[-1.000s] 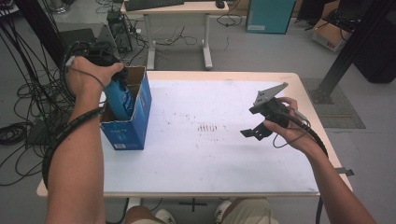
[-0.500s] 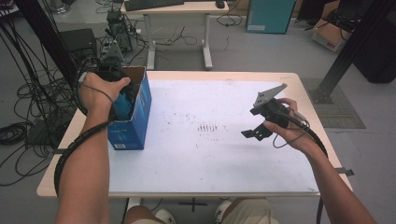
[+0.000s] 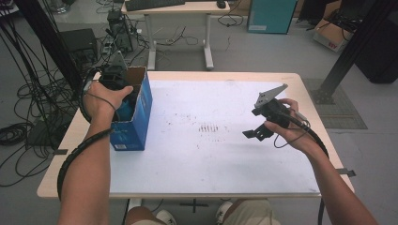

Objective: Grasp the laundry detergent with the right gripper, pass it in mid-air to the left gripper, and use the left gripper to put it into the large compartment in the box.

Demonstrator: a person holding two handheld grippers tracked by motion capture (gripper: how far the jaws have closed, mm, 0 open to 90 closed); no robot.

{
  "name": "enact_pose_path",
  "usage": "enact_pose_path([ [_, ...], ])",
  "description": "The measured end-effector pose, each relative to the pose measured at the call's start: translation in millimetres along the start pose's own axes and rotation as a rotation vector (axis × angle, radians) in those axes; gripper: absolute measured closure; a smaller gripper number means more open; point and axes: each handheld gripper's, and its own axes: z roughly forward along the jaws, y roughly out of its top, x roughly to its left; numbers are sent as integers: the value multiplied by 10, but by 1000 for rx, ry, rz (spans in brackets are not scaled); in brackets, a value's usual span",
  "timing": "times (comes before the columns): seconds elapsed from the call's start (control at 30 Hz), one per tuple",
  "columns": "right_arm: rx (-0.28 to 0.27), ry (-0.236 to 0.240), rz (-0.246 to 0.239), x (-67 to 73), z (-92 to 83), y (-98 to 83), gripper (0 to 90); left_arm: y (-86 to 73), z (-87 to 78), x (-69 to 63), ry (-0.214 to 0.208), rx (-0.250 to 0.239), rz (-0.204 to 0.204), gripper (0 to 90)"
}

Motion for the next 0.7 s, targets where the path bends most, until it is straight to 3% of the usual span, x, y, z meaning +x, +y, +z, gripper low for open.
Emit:
enact_pose_path([
  [0.13, 4, 2, -1, 3, 19, -4, 70, -29, 82, 12, -2, 7, 4, 374],
  [0.7, 8, -23, 4, 8, -36, -31, 71, -35, 92, -27, 13, -6, 18, 373],
])
